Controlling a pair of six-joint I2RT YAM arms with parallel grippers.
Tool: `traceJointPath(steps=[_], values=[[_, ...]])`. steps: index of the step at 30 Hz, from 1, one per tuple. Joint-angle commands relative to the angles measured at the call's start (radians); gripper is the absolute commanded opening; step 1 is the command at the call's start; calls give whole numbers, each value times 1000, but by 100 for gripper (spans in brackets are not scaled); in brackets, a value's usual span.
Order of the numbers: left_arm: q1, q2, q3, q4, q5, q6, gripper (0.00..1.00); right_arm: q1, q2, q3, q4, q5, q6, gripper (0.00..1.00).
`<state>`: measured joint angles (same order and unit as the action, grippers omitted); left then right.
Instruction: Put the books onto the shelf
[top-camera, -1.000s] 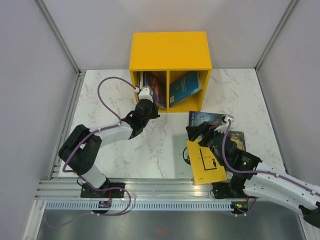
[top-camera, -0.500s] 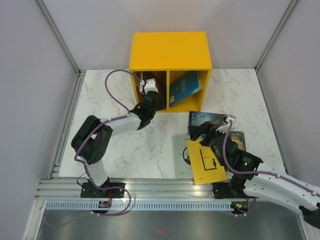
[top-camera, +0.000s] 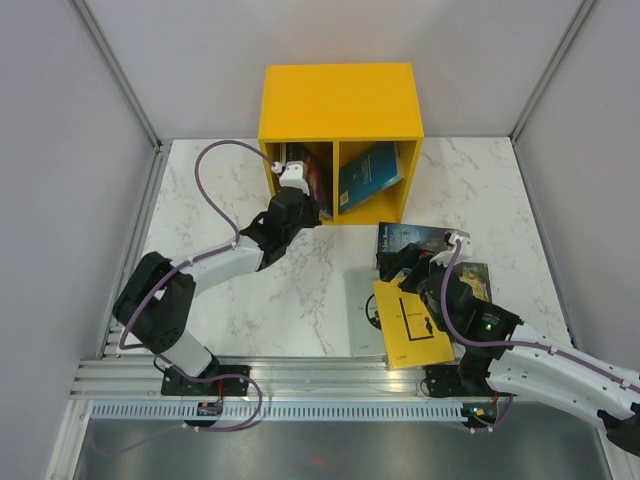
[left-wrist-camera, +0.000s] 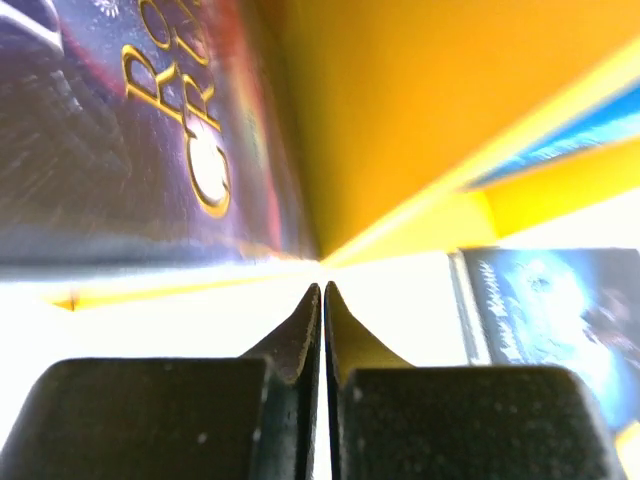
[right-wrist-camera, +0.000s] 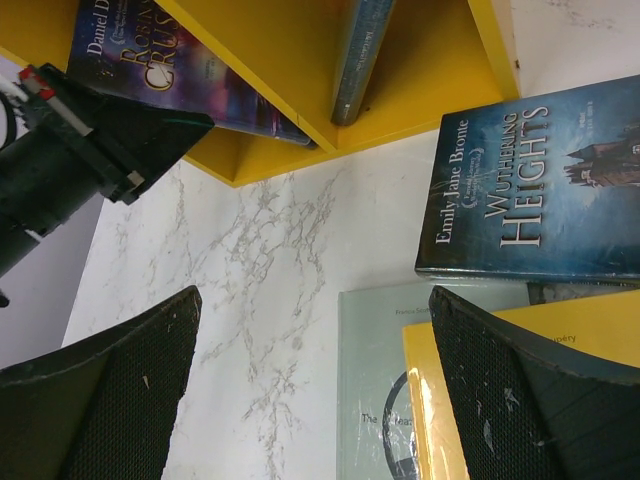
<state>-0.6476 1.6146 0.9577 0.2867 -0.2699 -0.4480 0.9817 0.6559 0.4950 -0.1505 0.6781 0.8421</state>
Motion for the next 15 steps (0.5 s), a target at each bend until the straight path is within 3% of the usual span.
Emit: traceJointPath(steps=[1,15], values=[[0,-96,-42,-20,86,45,2,-3,-6,-10,17,9,11,98],[-1,27,55,-216,-61,66,2,-3,-35,-27,19,3,25,98]])
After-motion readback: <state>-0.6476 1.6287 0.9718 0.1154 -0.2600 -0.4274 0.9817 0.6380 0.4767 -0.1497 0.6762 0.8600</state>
